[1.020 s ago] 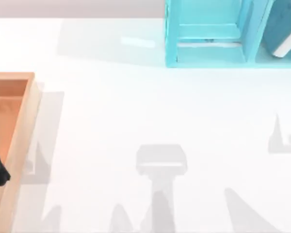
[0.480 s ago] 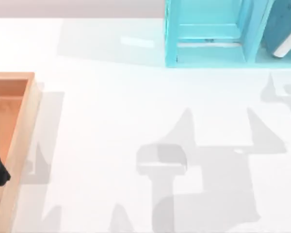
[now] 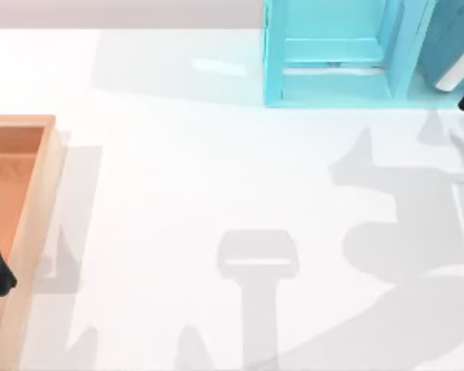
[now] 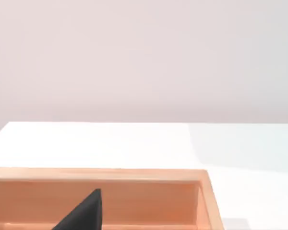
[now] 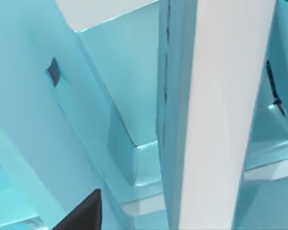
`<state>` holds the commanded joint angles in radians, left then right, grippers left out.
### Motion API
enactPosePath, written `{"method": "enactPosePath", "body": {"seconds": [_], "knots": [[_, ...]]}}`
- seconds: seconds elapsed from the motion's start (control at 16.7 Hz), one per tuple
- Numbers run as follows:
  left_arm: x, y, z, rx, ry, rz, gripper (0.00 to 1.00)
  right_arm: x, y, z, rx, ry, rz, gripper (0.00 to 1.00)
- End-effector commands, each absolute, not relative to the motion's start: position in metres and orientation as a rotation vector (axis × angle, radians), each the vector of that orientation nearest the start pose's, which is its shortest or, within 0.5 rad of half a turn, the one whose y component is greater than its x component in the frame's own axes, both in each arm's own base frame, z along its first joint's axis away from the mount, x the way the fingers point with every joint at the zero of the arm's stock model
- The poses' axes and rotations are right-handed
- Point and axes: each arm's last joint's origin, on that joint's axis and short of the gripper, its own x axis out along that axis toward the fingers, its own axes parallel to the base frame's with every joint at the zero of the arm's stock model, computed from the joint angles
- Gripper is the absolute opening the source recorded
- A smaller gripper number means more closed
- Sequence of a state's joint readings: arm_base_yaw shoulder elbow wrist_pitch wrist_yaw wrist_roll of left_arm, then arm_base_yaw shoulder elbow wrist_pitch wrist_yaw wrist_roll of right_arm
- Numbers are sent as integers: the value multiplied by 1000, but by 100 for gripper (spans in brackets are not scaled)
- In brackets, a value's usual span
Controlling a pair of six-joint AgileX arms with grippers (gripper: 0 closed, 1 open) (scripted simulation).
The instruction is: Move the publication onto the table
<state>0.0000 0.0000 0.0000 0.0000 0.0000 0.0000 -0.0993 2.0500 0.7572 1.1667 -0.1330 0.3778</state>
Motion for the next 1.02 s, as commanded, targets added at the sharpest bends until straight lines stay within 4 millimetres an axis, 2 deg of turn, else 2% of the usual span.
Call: {"method": "enactPosePath", "body": {"seconds": [0.18,0.54,0.72,1.02], "knots": [[106,-1,160,0,0,0,100,376,-31,91,392,125,37,100],[106,-1,160,0,0,0,100,378,-29,91,392,129,39,100],[106,-1,160,0,0,0,100,400,-30,88,392,126,37,100],[106,-1,160,0,0,0,100,453,-27,82,393,123,38,100]]}}
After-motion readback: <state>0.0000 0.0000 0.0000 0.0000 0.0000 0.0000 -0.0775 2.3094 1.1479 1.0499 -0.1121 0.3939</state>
